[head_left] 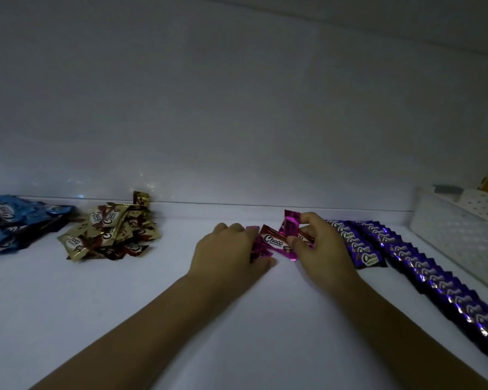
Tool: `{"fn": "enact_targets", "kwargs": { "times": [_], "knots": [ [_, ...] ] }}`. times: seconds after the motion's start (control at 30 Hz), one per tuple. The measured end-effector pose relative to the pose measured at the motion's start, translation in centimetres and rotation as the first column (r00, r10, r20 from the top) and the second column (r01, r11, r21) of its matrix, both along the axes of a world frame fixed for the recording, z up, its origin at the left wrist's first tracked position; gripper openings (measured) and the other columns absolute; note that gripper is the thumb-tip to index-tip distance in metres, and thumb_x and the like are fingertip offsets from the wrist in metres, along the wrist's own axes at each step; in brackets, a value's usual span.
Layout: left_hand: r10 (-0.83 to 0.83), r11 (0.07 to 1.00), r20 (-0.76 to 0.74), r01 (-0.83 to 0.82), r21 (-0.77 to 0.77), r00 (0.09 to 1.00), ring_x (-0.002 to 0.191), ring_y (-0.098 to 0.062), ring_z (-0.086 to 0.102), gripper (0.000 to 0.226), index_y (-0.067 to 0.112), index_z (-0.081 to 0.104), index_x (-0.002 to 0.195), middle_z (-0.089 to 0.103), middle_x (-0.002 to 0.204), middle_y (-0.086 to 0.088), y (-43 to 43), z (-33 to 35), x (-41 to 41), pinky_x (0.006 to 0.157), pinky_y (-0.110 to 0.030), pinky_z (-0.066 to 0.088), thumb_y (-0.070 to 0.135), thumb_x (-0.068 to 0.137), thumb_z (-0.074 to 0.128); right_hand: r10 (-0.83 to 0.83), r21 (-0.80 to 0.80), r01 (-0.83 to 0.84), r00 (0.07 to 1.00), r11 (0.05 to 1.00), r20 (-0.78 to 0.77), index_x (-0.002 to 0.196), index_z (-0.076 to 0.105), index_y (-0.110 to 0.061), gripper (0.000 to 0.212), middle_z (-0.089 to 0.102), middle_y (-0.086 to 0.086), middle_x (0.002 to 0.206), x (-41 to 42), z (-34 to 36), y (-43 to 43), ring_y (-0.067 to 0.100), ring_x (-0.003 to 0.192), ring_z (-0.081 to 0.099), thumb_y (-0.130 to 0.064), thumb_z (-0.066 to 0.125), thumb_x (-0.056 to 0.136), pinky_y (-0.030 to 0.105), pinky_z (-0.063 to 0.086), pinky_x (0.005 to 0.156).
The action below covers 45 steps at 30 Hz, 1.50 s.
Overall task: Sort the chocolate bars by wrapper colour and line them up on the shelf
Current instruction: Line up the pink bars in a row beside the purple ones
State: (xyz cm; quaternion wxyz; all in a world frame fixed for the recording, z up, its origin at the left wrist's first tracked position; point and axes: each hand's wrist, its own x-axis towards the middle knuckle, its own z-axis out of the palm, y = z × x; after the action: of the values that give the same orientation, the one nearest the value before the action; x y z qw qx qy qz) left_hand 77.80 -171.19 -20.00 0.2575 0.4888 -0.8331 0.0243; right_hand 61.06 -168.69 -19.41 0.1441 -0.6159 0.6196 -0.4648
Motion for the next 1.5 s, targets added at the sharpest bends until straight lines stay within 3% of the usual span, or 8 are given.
{"fn": "enact_targets", "kwargs": {
  "times": [0.37,0.6,0.83,0.97,1.13,1.23,1.37,1.5],
  "knots": [
    [-0.081,0.968,0.275,0.141,-0.207,0.958,0.093,-0.025,0.06,0.059,0.021,0.01,0.149,0.056,0.114,-0.003,-0.5,0.3,0.0,0.062,-0.031,0.037,0.028,0.099,0.039,0.123,0.057,-0.126,0.991,0.99,0.056,0.105,0.061,-0.02,0.027,0.069,-0.008,0.093,0.7,0.1,0.0,0.005,0.087,0.065,-0.011,0.071,0.082,0.012,0.049,0.068],
    [-0.078,0.993,0.008,0.078,-0.092,0.997,0.101,-0.022,0.056,0.037,0.022,0.044,0.134,0.05,0.118,0.0,-1.5,0.3,1.6,0.076,-0.032,0.045,0.031,0.099,0.042,0.07,0.093,-0.08,0.993,0.992,0.098,0.099,0.06,-0.017,0.018,0.069,-0.003,0.092,-0.2,0.4,-0.1,0.007,0.083,0.066,-0.009,0.067,0.085,0.022,0.051,0.069],
    [-0.023,0.999,-0.185,0.027,0.021,0.983,0.077,-0.016,0.058,0.021,0.021,0.065,0.104,0.063,0.089,0.004,-2.3,0.7,2.3,0.063,-0.026,0.04,0.037,0.092,0.057,0.041,0.064,-0.011,0.869,0.998,-0.492,0.113,0.058,-0.023,0.023,0.063,-0.005,0.101,0.9,0.7,1.0,0.01,0.084,0.057,-0.029,0.055,0.091,0.017,0.038,0.061],
    [0.117,0.929,-0.753,0.197,0.314,0.647,0.053,-0.007,0.067,0.011,0.017,0.058,0.092,0.066,0.075,0.002,-2.3,1.7,1.5,0.042,-0.016,0.044,0.028,0.094,0.057,0.134,0.113,-0.084,0.809,0.99,-0.572,0.111,0.06,-0.03,0.028,0.058,-0.009,0.1,1.5,1.5,1.4,0.009,0.087,0.052,-0.045,0.057,0.088,0.023,0.037,0.069],
    [0.323,0.752,-0.868,0.456,0.477,0.376,0.055,-0.016,0.069,0.013,0.015,0.054,0.102,0.073,0.082,0.0,-1.4,2.3,0.8,0.048,-0.022,0.053,0.026,0.096,0.055,0.053,0.038,-0.038,0.596,0.999,-0.801,0.111,0.058,-0.018,0.023,0.06,0.0,0.09,2.3,2.0,0.9,0.016,0.074,0.05,-0.027,0.042,0.097,0.026,0.033,0.062],
    [0.343,0.774,-0.877,0.428,0.467,0.336,0.052,-0.01,0.067,0.017,0.016,0.051,0.105,0.072,0.079,0.0,-1.1,2.0,0.5,0.042,-0.019,0.05,0.026,0.094,0.059,0.012,0.013,-0.004,0.718,1.0,-0.696,0.107,0.06,-0.015,0.021,0.053,-0.003,0.074,2.2,1.7,0.9,0.013,0.063,0.047,-0.025,0.046,0.096,0.023,0.033,0.055],
    [0.285,0.87,-0.813,0.219,0.442,0.507,0.054,-0.007,0.063,0.019,0.02,0.047,0.112,0.066,0.087,0.0,-0.7,1.4,-1.4,0.048,-0.022,0.051,0.028,0.096,0.055,-0.058,-0.042,0.054,0.994,0.998,-0.096,0.09,0.069,-0.011,0.015,0.067,0.002,0.07,2.3,1.4,0.9,0.018,0.063,0.064,-0.024,0.061,0.088,0.036,0.054,0.062],
    [0.244,0.899,-0.761,0.154,0.41,0.601,0.079,-0.017,0.063,0.039,0.026,0.048,0.108,0.065,0.087,0.004,-0.1,1.2,-2.4,0.075,-0.04,0.052,0.059,0.094,0.034,0.022,-0.112,-0.045,0.98,0.993,-0.197,0.102,0.069,-0.014,0.016,0.072,-0.001,0.087,4.5,0.7,1.2,0.011,0.076,0.066,-0.018,0.063,0.089,0.031,0.055,0.075]
  ]
}}
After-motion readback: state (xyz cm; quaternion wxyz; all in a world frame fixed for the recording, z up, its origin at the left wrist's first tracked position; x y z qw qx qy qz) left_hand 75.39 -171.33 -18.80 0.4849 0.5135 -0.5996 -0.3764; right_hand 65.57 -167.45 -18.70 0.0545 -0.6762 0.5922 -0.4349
